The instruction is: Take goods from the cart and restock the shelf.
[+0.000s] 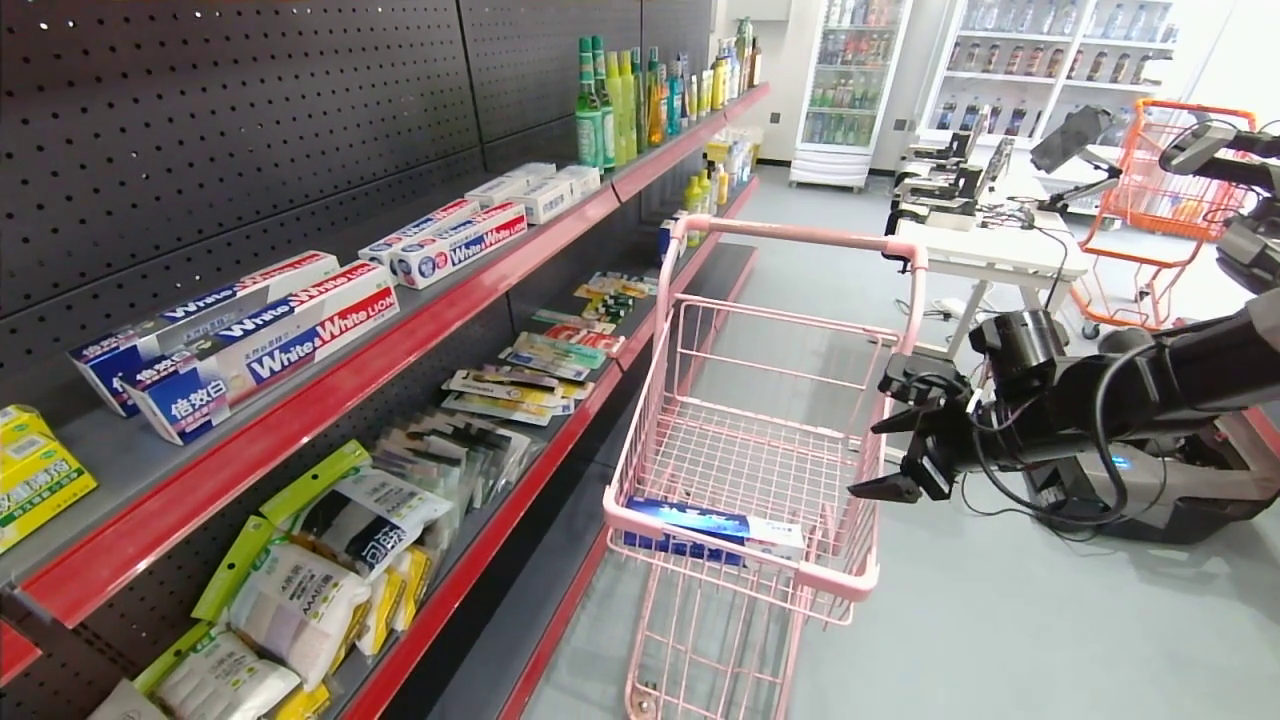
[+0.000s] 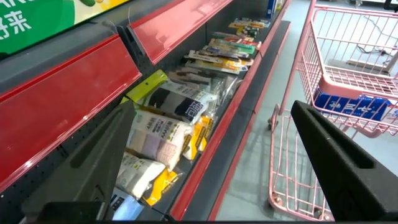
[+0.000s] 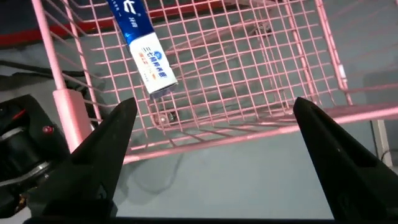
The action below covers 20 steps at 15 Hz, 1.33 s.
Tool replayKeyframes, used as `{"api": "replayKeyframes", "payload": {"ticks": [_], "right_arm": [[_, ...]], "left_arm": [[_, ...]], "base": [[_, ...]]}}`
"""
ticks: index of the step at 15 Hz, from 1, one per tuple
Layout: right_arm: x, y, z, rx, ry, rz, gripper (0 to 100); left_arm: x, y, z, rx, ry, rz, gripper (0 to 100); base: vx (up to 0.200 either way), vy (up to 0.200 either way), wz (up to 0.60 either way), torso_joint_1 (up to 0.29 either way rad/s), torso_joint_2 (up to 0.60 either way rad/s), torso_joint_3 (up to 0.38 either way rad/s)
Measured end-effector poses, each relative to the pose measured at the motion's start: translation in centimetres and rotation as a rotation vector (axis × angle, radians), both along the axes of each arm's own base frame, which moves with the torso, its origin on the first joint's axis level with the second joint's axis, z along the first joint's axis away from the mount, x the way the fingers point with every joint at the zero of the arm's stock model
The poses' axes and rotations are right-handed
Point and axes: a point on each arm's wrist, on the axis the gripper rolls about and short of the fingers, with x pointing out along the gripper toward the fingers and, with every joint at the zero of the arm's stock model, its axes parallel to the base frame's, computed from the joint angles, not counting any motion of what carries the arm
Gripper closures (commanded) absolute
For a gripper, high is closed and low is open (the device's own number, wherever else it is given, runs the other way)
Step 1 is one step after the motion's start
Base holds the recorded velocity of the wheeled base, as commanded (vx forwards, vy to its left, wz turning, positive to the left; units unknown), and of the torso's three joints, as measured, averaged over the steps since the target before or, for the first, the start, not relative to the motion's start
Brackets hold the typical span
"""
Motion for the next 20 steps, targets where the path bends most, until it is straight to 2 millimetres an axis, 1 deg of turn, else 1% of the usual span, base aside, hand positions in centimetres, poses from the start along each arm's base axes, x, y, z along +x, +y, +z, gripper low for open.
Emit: {"api": "replayKeyframes", "payload": {"ticks": [3,7,11,14,18,20], "right_arm": [[1.5,0.2,-2.4,0.004,0.022,0.05,0],[3.6,1.8,-4.8,0.012,0.04,0.089,0],[4.3,3.2,-7.2,0.011,0.092,0.117,0],[4.7,3.5,-8.0,0.007,0.173,0.124,0],[5.8,4.0,-8.6,0.009,0.166,0.132,0],[6.0,5.0,-9.4,0.011,0.181,0.144,0]], "left_arm": [[0.0,0.0,0.0,0.0,0.0,0.0,0],[0.0,0.0,0.0,0.0,0.0,0.0,0],[0.0,0.0,0.0,0.0,-0.001,0.0,0],[0.0,0.0,0.0,0.0,-0.001,0.0,0],[0.0,0.0,0.0,0.0,0.0,0.0,0],[0.0,0.0,0.0,0.0,0.0,0.0,0]], "base": [[0.0,0.0,0.0,0.0,0.0,0.0],[0.0,0.0,0.0,0.0,0.0,0.0],[0.0,0.0,0.0,0.0,0.0,0.0],[0.0,0.0,0.0,0.0,0.0,0.0],[0.0,0.0,0.0,0.0,0.0,0.0],[0.0,0.0,0.0,0.0,0.0,0.0]]}}
